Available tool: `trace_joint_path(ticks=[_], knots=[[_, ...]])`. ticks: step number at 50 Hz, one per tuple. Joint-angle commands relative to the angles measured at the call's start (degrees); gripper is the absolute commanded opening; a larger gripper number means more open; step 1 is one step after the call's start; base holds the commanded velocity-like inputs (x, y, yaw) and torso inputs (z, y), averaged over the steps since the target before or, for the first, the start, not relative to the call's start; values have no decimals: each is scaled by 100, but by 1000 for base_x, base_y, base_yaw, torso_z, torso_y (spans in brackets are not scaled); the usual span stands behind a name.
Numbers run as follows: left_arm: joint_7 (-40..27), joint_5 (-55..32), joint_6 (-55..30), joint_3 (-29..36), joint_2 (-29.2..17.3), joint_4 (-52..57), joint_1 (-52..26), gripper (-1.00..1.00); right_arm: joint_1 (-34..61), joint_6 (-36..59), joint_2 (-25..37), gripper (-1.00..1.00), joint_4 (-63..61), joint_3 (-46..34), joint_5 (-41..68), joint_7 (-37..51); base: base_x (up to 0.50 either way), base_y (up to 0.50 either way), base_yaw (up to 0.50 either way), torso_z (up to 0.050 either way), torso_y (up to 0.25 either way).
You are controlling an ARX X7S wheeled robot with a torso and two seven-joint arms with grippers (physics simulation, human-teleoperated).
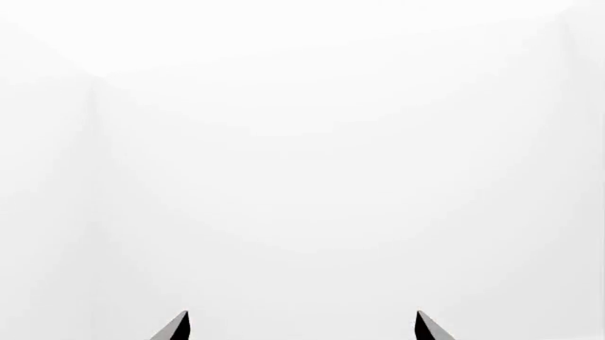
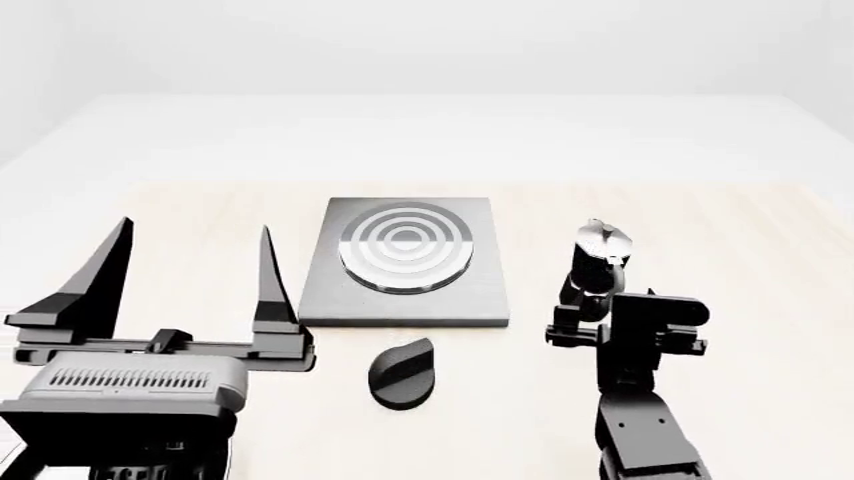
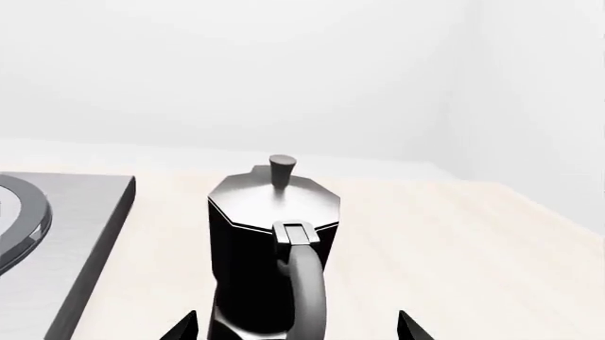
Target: Turn on the stove and put the moka pot on it.
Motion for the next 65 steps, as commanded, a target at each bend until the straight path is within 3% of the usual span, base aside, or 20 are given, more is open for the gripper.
trace_joint_path(ticks=[1,4,18,39,40,49,65], knots=[[15,-20,46,11,6,-58,-13,100,287,-312,-85,100,689,-26,-48,-35,0,0,0,0,0],[18,-18,57,19,5,-68,-8,100,497,-805,-184,100,1449,-35,-97,-85,0,0,0,0,0],[40,-28,138,43,14,-150,-4,100,978,-1296,-282,100,2543,-31,-142,-141,0,0,0,0,0],[53,-28,188,96,21,-203,5,100,1027,-1365,-302,100,2584,10,-318,-123,0,0,0,0,0],[50,-30,195,94,21,-206,11,100,1018,-1401,-301,-100,2579,8,-329,-128,0,0,0,0,0],[61,-81,193,91,27,-226,-6,100,902,-1433,-267,-100,2359,54,-292,-152,0,0,0,0,0],[47,-112,130,99,14,-179,-40,100,414,2,10,-100,-93,-49,-286,11,0,0,0,0,0]])
